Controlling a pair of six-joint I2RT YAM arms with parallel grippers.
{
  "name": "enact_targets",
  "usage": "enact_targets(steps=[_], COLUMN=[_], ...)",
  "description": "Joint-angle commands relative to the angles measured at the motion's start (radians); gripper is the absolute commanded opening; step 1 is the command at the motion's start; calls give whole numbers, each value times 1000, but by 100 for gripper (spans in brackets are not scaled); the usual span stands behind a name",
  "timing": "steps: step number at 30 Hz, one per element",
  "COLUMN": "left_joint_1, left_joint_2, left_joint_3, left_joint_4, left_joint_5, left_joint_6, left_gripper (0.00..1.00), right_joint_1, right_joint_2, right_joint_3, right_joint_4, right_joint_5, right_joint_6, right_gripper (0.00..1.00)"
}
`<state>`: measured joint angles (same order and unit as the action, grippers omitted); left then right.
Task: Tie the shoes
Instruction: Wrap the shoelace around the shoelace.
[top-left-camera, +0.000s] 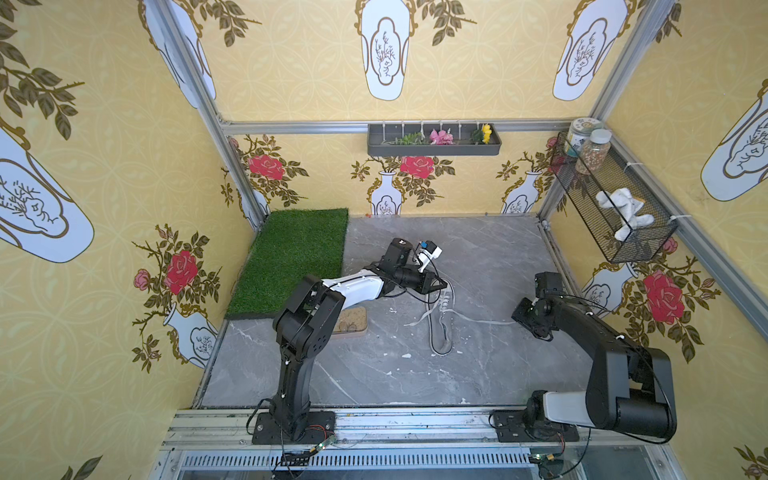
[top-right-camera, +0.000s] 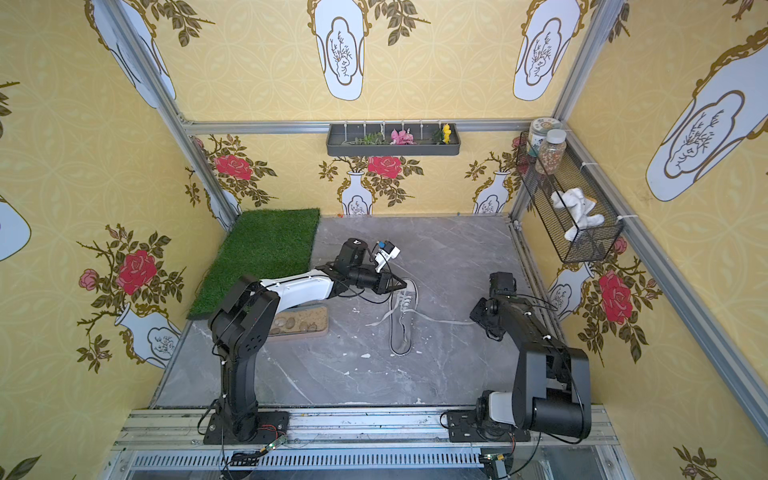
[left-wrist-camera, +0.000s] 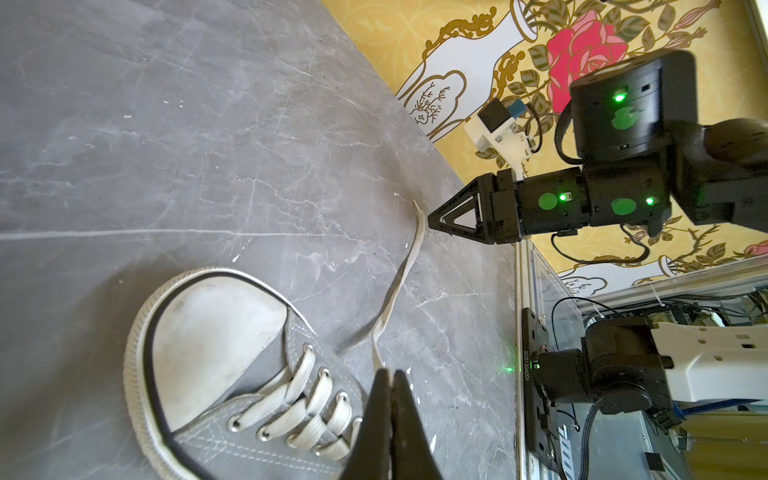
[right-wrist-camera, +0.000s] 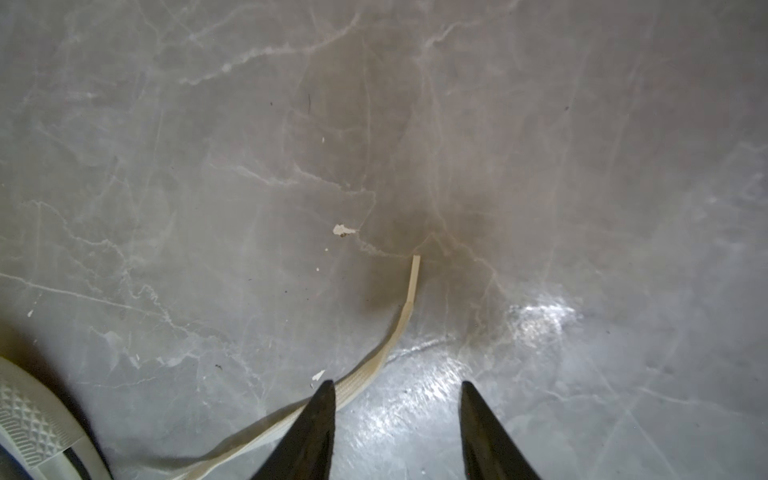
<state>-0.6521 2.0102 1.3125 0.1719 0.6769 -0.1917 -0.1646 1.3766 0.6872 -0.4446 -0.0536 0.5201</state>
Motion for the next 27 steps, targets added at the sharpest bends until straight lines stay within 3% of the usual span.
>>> enact_targets(steps=[1, 15, 27], left_joint_1=[0, 0, -1], left_joint_2=[-1, -18, -25], left_joint_3=[-3, -17, -28], left_joint_4=[31, 44, 59], left_joint_5=[13, 21, 24], left_joint_6=[6, 6, 5], left_gripper=[0, 0, 0], right_joint_1=[4, 10, 10], right_joint_2=[26, 129, 126], right_joint_3=[12, 46, 47], right_joint_4=[7, -14, 4], right_joint_5=[-23, -62, -77], right_joint_6=[-11, -10, -19], right_gripper=[43, 28, 2])
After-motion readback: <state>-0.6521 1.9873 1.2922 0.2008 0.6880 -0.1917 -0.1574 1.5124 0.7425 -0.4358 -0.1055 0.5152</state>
